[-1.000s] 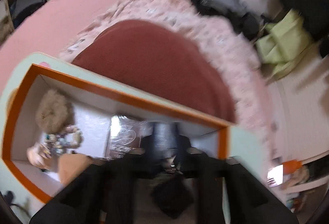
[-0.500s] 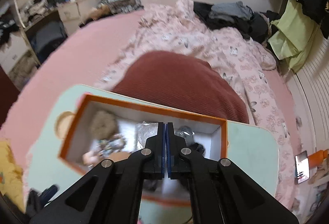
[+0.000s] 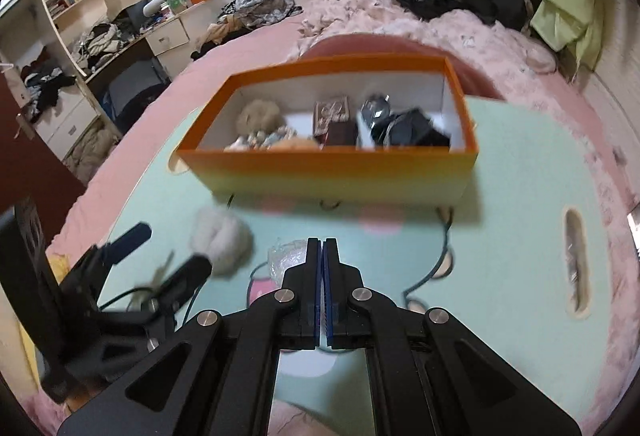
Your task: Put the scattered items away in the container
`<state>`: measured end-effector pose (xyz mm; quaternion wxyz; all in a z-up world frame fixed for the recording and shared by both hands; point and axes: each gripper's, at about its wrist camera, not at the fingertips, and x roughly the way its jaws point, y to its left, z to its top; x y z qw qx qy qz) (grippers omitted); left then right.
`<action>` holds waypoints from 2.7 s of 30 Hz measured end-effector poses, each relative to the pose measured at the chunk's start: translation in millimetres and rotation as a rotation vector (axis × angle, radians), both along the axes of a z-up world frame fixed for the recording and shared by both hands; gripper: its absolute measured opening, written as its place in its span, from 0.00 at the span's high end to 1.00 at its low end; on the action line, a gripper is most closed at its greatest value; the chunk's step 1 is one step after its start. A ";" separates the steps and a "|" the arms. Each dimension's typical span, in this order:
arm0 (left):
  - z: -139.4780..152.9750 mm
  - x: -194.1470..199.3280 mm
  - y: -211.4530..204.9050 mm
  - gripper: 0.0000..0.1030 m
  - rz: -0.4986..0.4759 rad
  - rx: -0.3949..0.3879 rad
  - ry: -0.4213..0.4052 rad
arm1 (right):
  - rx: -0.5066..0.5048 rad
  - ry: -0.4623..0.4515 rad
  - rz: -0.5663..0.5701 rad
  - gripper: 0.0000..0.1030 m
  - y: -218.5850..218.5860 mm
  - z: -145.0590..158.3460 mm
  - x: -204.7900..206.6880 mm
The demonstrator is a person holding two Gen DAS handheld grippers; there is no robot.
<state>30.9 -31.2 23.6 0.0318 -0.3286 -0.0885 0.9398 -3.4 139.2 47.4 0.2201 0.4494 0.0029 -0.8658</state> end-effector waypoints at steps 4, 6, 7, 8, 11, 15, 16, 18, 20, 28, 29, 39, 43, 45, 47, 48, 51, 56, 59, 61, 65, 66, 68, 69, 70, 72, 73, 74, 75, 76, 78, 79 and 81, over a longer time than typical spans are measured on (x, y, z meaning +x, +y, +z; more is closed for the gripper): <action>-0.5 -1.8 -5.1 0.01 -0.002 0.021 0.000 | -0.014 0.035 -0.054 0.91 2.7 -11.5 9.5; 0.0 -2.0 -7.5 0.01 0.000 0.034 0.004 | -0.040 0.059 -0.096 0.67 6.4 -14.3 20.1; 0.6 -3.5 -9.5 0.01 -0.002 0.047 -0.002 | -0.058 0.069 -0.117 0.51 9.2 -15.3 25.3; 1.3 -5.4 -10.4 0.01 -0.005 0.057 -0.007 | -0.090 0.092 -0.139 0.45 15.5 -15.7 32.7; 12.6 -13.2 -18.6 0.01 0.000 0.097 0.013 | -0.130 0.172 -0.179 0.32 23.2 -12.6 51.8; 46.8 -37.3 -26.1 0.01 0.025 0.114 0.041 | -0.145 0.228 -0.246 0.32 31.0 -4.3 64.8; 58.5 -50.2 -24.4 0.01 0.024 0.109 0.027 | -0.151 0.236 -0.257 0.32 33.8 -2.9 65.8; 74.6 -72.4 -14.7 0.01 -0.024 0.092 0.008 | -0.156 0.231 -0.256 0.32 35.1 -2.5 62.7; 85.0 -99.5 -0.6 0.02 -0.086 0.079 -0.042 | -0.150 0.209 -0.248 0.32 32.5 -5.6 58.3; 47.9 -200.0 53.0 0.29 -0.140 0.039 -0.418 | -0.155 0.202 -0.237 0.32 36.2 -11.9 62.7; 40.1 -207.1 54.9 0.32 -0.127 0.049 -0.450 | -0.159 0.205 -0.237 0.32 37.6 -12.4 64.3; 2.2 -239.0 63.9 0.38 -0.070 0.034 -0.566 | -0.230 0.144 -0.265 0.32 54.2 -23.2 59.9; -0.1 -240.4 68.4 0.49 -0.060 -0.022 -0.552 | -0.245 0.138 -0.273 0.32 56.2 -23.6 61.1; 0.3 -240.0 72.3 0.61 -0.045 -0.093 -0.533 | -0.249 0.138 -0.275 0.32 56.5 -23.1 60.8; 0.1 -240.3 72.5 0.62 -0.054 -0.119 -0.512 | -0.250 0.137 -0.275 0.32 56.9 -23.5 60.9; 0.3 -239.5 71.6 0.62 -0.058 -0.118 -0.504 | -0.251 0.135 -0.276 0.32 57.3 -23.7 60.8; 5.9 -236.3 65.5 0.62 -0.074 -0.094 -0.477 | -0.255 0.132 -0.280 0.32 59.7 -24.1 60.1; 49.0 -212.4 52.0 0.62 -0.116 -0.030 -0.357 | -0.248 0.127 -0.277 0.32 58.0 -25.5 60.0; 83.4 -180.7 37.4 0.62 -0.136 0.020 -0.237 | -0.239 0.128 -0.270 0.32 55.4 -25.1 60.3; 97.4 -157.7 30.1 0.62 -0.165 0.040 -0.191 | -0.233 0.130 -0.266 0.32 53.2 -24.6 60.5; 98.2 -108.9 23.7 0.62 -0.294 0.066 -0.172 | -0.231 0.126 -0.267 0.32 52.5 -26.0 60.7; 93.0 -100.0 20.7 0.62 -0.304 0.077 -0.174 | -0.232 0.124 -0.268 0.32 53.0 -26.3 60.2; 77.6 -84.6 13.7 0.62 -0.305 0.092 -0.188 | -0.233 0.119 -0.270 0.32 53.7 -27.0 59.6; 68.2 -80.5 9.9 0.62 -0.283 0.085 -0.197 | -0.232 0.117 -0.270 0.32 53.8 -27.3 59.3; 57.9 -75.9 5.5 0.62 -0.251 0.071 -0.205 | -0.231 0.115 -0.271 0.32 53.5 -27.5 59.0; 43.9 -70.8 -2.0 0.62 -0.228 0.086 -0.211 | -0.229 0.112 -0.271 0.32 52.6 -27.6 58.4; 36.4 -69.3 -5.6 0.62 -0.223 0.108 -0.219 | -0.228 0.112 -0.271 0.32 52.4 -27.7 58.3; 30.8 -68.5 -6.6 0.62 -0.220 0.122 -0.228 | -0.228 0.112 -0.272 0.32 52.1 -27.3 58.2; 23.6 -67.8 -7.7 0.62 -0.216 0.131 -0.241 | -0.228 0.113 -0.272 0.32 52.1 -27.2 58.1; 17.5 -67.1 -8.2 0.62 -0.206 0.128 -0.247 | -0.227 0.114 -0.271 0.32 52.2 -27.0 58.1; 8.5 -63.9 -8.6 0.62 -0.180 0.111 -0.248 | -0.225 0.115 -0.271 0.32 51.9 -27.0 58.1; 5.0 -59.8 -8.5 0.62 -0.175 0.114 -0.245 | -0.224 0.116 -0.270 0.32 51.8 -26.8 58.0; 1.4 -51.0 -10.9 0.62 -0.165 0.142 -0.232 | -0.219 0.117 -0.270 0.32 50.6 -26.7 57.6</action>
